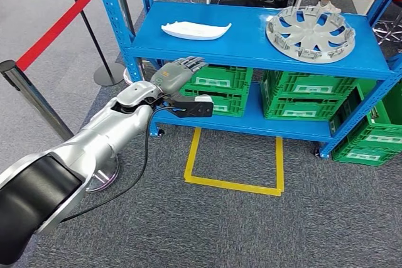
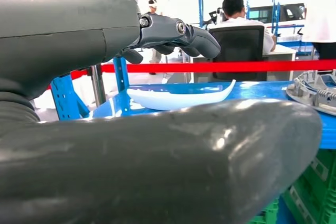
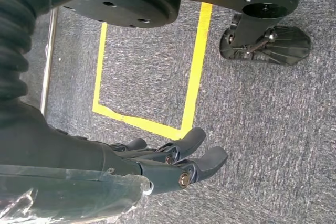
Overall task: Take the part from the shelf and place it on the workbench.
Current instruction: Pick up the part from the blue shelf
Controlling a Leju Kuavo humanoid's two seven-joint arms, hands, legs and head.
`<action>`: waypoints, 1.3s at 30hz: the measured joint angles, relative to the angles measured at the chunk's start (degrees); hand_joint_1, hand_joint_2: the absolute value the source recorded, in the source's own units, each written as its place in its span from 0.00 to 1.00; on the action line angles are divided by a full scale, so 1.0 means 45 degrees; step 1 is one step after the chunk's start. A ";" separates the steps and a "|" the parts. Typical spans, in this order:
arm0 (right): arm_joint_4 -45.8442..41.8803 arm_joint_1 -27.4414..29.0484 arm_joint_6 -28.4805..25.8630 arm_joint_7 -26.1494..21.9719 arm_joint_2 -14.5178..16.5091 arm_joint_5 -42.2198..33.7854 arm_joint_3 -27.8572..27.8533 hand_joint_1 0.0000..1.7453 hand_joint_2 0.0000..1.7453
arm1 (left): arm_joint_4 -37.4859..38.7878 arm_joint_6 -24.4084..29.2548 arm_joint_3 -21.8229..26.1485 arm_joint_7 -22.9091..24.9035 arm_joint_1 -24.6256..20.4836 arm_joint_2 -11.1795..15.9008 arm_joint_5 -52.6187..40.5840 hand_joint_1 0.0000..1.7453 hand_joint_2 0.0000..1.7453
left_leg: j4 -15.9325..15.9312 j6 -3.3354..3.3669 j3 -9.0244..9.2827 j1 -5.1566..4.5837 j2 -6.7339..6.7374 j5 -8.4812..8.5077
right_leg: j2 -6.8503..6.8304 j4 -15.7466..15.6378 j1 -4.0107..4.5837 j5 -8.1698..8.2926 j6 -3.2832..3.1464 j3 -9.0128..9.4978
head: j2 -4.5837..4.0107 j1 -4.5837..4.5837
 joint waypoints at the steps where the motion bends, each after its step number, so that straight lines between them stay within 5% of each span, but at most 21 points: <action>1: 0.0000 0.0001 0.0000 0.0000 0.0000 0.0000 0.0000 0.00 1.00 | 0.0000 0.0006 -0.0004 0.0015 0.0000 0.0004 -0.0024 0.00 0.00 | 0.0001 0.0001 0.0000 -0.0005 0.0000 -0.0001 | 0.0000 -0.0001 -0.0004 0.0002 0.0003 0.0000 | 0.0000 0.0000; 10: 0.0000 0.0007 -0.0005 0.0000 0.0000 0.0004 0.0000 0.00 1.00 | 0.0005 0.0100 -0.0081 0.0181 -0.0003 0.0011 -0.0209 0.00 0.00 | 0.0019 0.0078 -0.0005 -0.0100 0.0000 -0.0025 | -0.0002 -0.0008 -0.0098 0.0025 0.0065 -0.0001 | 0.0000 -0.0002; 17: 0.0000 -0.0025 -0.0012 -0.0011 0.0000 0.0000 0.0000 0.00 1.00 | 0.0006 0.0202 -0.0106 0.0278 -0.0091 0.0045 -0.0316 0.00 0.00 | -0.0166 0.0371 0.0052 -0.0129 -0.0047 0.0039 | 0.0092 0.0040 -0.0188 -0.0066 0.0284 -0.0036 | 0.0000 0.0005; 19: 0.0000 -0.0021 -0.0021 -0.0018 0.0000 -0.0008 -0.0001 0.00 1.00 | 0.0009 0.0261 -0.0112 0.0302 -0.0170 0.0000 -0.0328 0.00 0.00 | -0.0288 0.0455 0.0149 -0.0048 -0.0113 0.0088 | 0.0460 0.1073 -0.0194 -0.0568 0.0322 -0.0582 | 0.0000 0.0062; 21: 0.0000 -0.0035 -0.0024 -0.0042 0.0000 -0.0031 -0.0006 0.00 1.00 | 0.0012 0.0296 -0.0127 0.0312 -0.0185 -0.0052 -0.0338 0.00 0.00 | -0.0287 0.0484 0.0159 -0.0036 -0.0209 0.0069 | 0.0666 0.2851 -0.0194 -0.1188 0.0352 -0.1576 | 0.0000 0.0109; 23: 0.0000 -0.0080 -0.0027 -0.0057 -0.0005 -0.0042 -0.0008 0.00 1.00 | 0.0015 0.0302 -0.0157 0.0312 -0.0145 -0.0092 -0.0352 0.00 0.00 | -0.0271 0.0445 0.0198 -0.0013 -0.0317 0.0019 | 0.0692 0.3588 -0.0212 -0.1085 0.0395 -0.2164 | 0.0000 0.0120; 25: -0.0001 -0.0087 -0.0029 -0.0045 -0.0021 -0.0039 -0.0008 0.00 1.00 | 0.0015 0.0308 -0.0177 0.0313 -0.0133 -0.0112 -0.0362 0.00 0.00 | -0.0210 0.0313 0.0298 0.0063 -0.0440 -0.0100 | 0.0696 0.2347 -0.0287 -0.0065 0.0464 -0.1788 | 0.0000 0.0125; 27: 0.0018 -0.0049 -0.0027 -0.0030 -0.0016 -0.0038 -0.0010 0.00 1.00 | 0.0016 0.0315 -0.0182 0.0317 -0.0156 -0.0120 -0.0364 0.00 0.00 | -0.0066 0.0124 0.0305 0.0087 -0.0550 -0.0249 | 0.0777 0.0851 -0.0341 0.0573 0.0518 -0.1143 | 0.0000 0.0190; 33: 0.0053 0.0003 -0.0028 -0.0019 0.0000 -0.0039 -0.0021 0.00 1.00 | 0.0029 0.0338 -0.0192 0.0322 -0.0178 -0.0109 -0.0368 0.00 0.00 | 0.0469 -0.0214 -0.0036 0.0071 -0.0546 -0.0582 | 0.0897 0.0456 -0.0354 0.0407 -0.0015 -0.0929 | 0.0000 0.0035; 37: 0.0053 -0.0017 -0.0034 -0.0019 -0.0007 -0.0040 -0.0027 0.00 1.00 | 0.0034 0.0344 -0.0196 0.0322 -0.0156 -0.0123 -0.0368 0.00 0.00 | 0.3484 -0.0322 -0.1792 0.0080 -0.0460 -0.1604 | 0.0864 0.0437 -0.0360 0.0288 -0.0207 -0.0804 | 0.0000 -0.0016; 39: 0.0053 0.0003 -0.0038 -0.0019 -0.0013 -0.0045 -0.0033 0.00 1.00 | 0.0040 0.0344 -0.0196 0.0322 -0.0123 -0.0115 -0.0370 0.00 0.00 | 0.3550 -0.0273 -0.2085 0.0077 -0.0459 -0.1136 | 0.0873 0.0437 -0.0358 0.0227 -0.0210 -0.0723 | 0.0000 -0.0022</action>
